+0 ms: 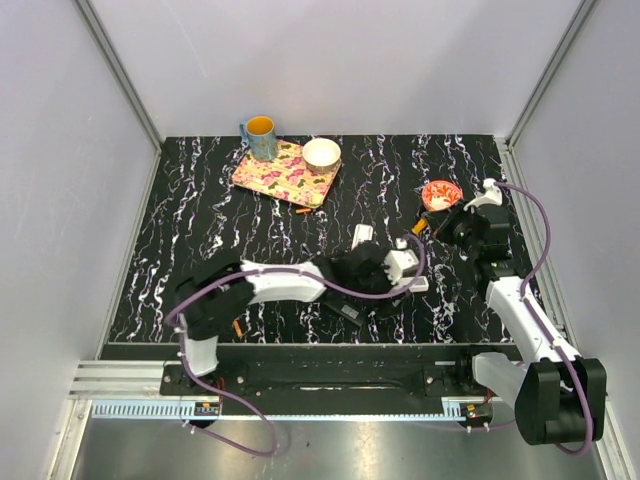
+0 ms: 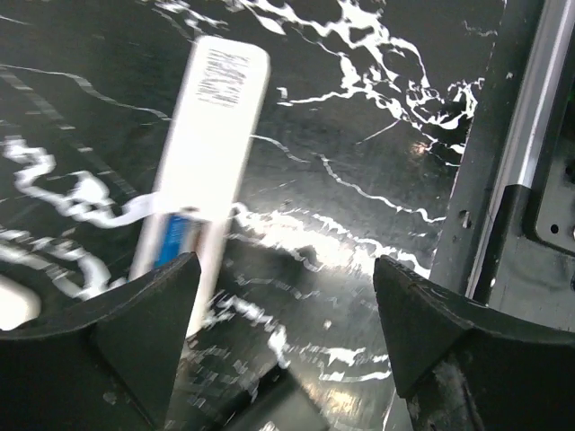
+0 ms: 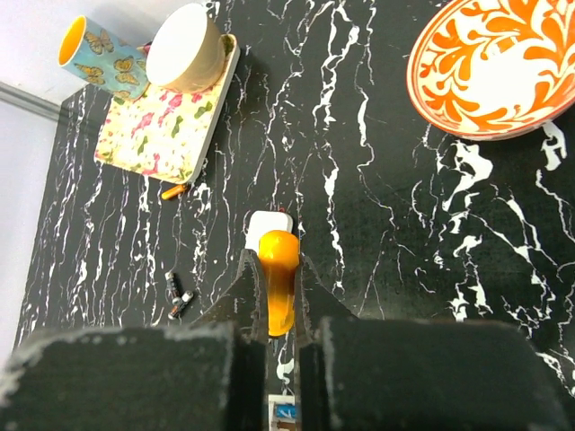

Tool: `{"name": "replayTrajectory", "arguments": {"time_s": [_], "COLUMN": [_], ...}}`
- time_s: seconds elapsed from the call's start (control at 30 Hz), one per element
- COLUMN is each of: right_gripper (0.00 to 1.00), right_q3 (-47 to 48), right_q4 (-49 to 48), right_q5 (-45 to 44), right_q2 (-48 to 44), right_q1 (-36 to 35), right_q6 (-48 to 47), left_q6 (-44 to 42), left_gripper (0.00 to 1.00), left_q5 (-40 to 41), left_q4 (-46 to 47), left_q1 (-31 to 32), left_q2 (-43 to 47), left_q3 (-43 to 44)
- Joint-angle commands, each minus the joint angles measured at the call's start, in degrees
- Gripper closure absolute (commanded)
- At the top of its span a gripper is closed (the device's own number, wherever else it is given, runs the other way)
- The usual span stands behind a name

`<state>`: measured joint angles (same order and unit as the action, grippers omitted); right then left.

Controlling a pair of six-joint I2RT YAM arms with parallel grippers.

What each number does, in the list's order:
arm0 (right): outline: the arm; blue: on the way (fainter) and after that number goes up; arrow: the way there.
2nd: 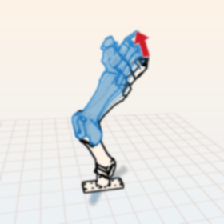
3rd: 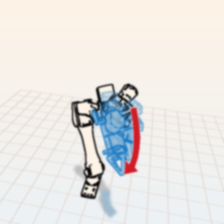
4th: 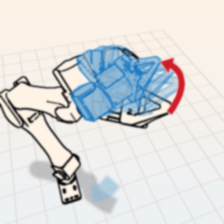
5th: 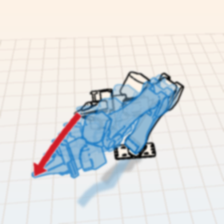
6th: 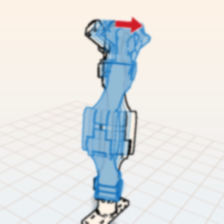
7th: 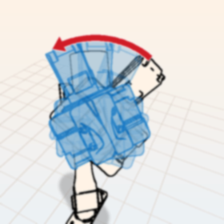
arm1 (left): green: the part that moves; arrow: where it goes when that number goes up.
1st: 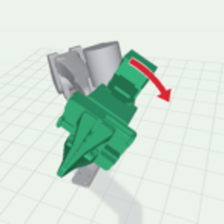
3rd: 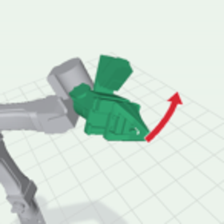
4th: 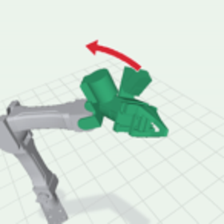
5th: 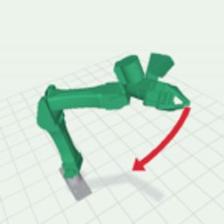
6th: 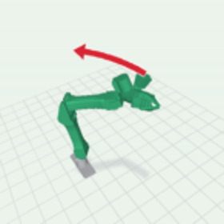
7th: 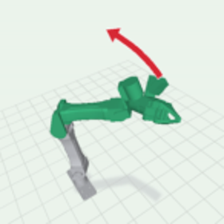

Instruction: Unload the batteries from the remote control

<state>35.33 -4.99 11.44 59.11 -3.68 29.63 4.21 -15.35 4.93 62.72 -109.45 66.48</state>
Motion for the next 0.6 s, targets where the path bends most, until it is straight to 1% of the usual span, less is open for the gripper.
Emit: {"name": "replayTrajectory", "arguments": {"time_s": [0.0,0.13,0.23,0.37,0.57], "right_gripper": [1.00,1.00,1.00,1.00,1.00], "right_q3": [-0.52,-1.23,-1.41,-1.93,-2.90], "right_q4": [-4.76,-5.99,-5.99,-6.08,-6.26], "right_q5": [4.72,6.49,7.28,8.59,10.27], "right_q2": [0.13,0.21,0.30,0.39,0.56], "right_q1": [0.17,0.17,0.17,0.08,0.17], "right_q6": [-0.80,-1.15,-1.33,-1.06,-0.54], "left_q6": [-5.34,-7.46,-9.21,-10.27,-8.25], "left_gripper": [0.17,0.17,0.17,0.20,0.21], "left_q5": [4.45,3.23,-1.15,-4.33,-7.41], "left_q4": [7.99,7.12,5.80,5.44,6.93], "left_q1": [-3.03,-6.20,-7.96,-8.40,-8.40], "left_q2": [9.77,10.66,8.47,4.69,1.08], "left_q3": [-6.34,-8.99,-8.65,-7.16,-6.71]}}
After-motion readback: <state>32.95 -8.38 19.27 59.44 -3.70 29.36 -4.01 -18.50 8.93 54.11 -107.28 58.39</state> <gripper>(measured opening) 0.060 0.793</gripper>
